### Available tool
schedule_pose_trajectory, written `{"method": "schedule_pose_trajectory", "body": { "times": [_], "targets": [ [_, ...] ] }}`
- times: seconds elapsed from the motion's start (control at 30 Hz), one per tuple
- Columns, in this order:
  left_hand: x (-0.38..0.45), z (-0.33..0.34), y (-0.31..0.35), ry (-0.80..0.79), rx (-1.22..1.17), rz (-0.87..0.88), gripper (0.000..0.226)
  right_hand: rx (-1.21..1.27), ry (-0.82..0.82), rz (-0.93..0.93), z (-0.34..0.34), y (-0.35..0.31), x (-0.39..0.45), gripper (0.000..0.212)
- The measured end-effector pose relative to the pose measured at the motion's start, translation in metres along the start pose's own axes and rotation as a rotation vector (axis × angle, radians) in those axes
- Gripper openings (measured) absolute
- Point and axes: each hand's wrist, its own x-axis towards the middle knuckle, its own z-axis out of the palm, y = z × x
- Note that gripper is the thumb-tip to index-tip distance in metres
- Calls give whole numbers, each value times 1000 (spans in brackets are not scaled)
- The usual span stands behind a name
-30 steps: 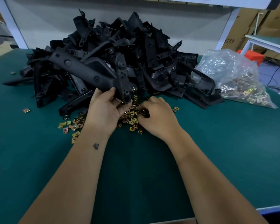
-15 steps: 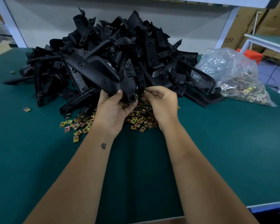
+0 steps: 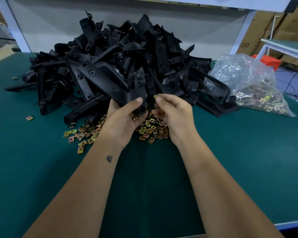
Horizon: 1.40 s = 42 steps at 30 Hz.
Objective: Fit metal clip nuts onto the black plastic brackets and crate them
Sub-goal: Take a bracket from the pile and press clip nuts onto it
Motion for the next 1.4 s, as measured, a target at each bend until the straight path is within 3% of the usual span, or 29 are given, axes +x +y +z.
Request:
{"method": "schedule_pose_trajectory", "body": {
  "times": [0.2, 0.33, 0.53, 0.93, 1.17, 1.4],
  "targets": [
    [0, 5, -1, 30, 34, 55, 81, -1, -83, -29, 3, 0, -1, 21],
    [-1, 7, -1, 55, 42, 107, 87, -41, -124, -42, 6, 1, -2, 16],
    [4, 2, -4, 99, 62, 117, 64, -91, -180, -52, 9, 0, -4, 23],
    [7, -3, -1, 149, 59, 153, 55, -248, -175, -129, 17, 1, -8, 25],
    [4, 0, -3, 107, 14, 69, 41, -387, -82, -233, 17, -2, -10, 19],
    [0, -3, 3, 35, -120, -36, 38, -413, -151, -277, 16, -7, -14, 21]
  ]
}}
